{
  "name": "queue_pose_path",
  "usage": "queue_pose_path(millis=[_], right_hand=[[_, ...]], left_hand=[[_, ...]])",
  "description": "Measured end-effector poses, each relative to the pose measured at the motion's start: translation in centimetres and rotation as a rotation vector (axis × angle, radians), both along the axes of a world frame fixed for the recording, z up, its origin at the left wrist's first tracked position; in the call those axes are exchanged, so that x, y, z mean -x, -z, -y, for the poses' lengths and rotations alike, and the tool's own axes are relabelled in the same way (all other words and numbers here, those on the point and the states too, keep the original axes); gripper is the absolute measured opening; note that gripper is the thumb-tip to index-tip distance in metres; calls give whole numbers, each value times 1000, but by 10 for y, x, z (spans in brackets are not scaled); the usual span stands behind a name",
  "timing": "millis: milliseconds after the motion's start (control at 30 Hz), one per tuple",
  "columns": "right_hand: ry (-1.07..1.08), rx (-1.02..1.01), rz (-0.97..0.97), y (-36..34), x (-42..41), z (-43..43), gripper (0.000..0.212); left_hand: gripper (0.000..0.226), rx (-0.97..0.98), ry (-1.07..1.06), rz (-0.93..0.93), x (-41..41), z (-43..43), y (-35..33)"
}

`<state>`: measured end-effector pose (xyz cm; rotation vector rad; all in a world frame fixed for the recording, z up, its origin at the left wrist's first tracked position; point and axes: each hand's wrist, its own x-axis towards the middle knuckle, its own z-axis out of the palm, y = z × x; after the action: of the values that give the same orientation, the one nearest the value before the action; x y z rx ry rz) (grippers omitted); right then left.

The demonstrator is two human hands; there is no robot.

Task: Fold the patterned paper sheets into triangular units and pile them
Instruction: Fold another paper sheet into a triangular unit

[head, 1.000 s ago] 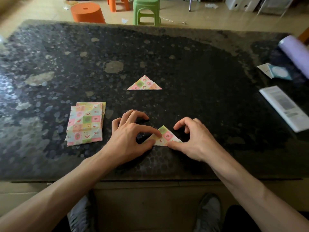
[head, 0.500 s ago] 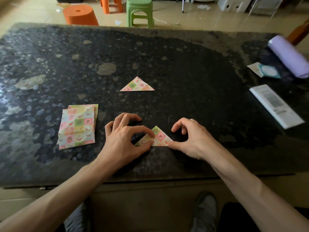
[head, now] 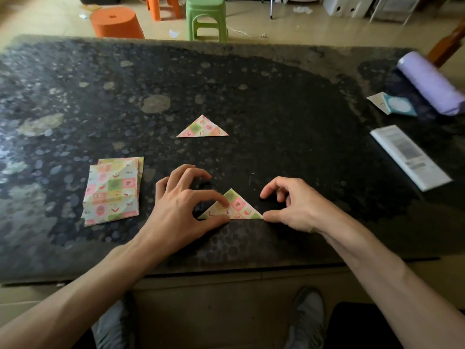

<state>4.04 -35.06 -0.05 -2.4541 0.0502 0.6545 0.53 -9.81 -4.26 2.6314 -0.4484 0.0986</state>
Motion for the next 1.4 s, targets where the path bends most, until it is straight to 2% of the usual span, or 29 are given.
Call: queue_pose_path(millis=[133,233,367,467,533,567,667,767,900,1033,1100,1200,1267,1400], right_hand=[[-12,-49,18,-2,0,3,30],[-50,9,80,-1,5,1,28],[-113,40,118,-1,10,-1,30],[-59,-65,140,-1,10,-3,32],[42,-241,151,-2,9,-3,40],[83,-333,141,-2,8,-3,47],[90,-436,92,-1,11,-11,63],[64,-376,152,8,14,-26,43],[60,-531,124,8,12,-43,24],[73,-630,163,7,15,-61,13],[91,-660,189,5,16,-68,13],[147,-694,221,1,8,-75,11],[187,-733,208,1,-2,-80,9],[311,-755,240,6,-26,-87,6]], left_hand=[[38,-87,206,70,-5,-6,-4],[40,-189,300,168,-6,-5,-5],[35,-275,408,305,-3,-4,-8],[24,-257,414,373,0,-2,-11],[20,-128,263,316,1,1,-17],[18,-4,119,234,0,2,-23],[11,542,-318,-172,-7,5,-36],[12,1005,-476,-489,-11,7,-44],[24,1330,-526,-766,-6,12,-45],[33,1484,-515,-876,-7,6,-40],[36,1492,-507,-891,-8,0,-39],[30,1414,-516,-853,-10,-8,-40],[36,1348,-549,-793,-12,-11,-44],[24,1238,-550,-772,-15,-19,-53]])
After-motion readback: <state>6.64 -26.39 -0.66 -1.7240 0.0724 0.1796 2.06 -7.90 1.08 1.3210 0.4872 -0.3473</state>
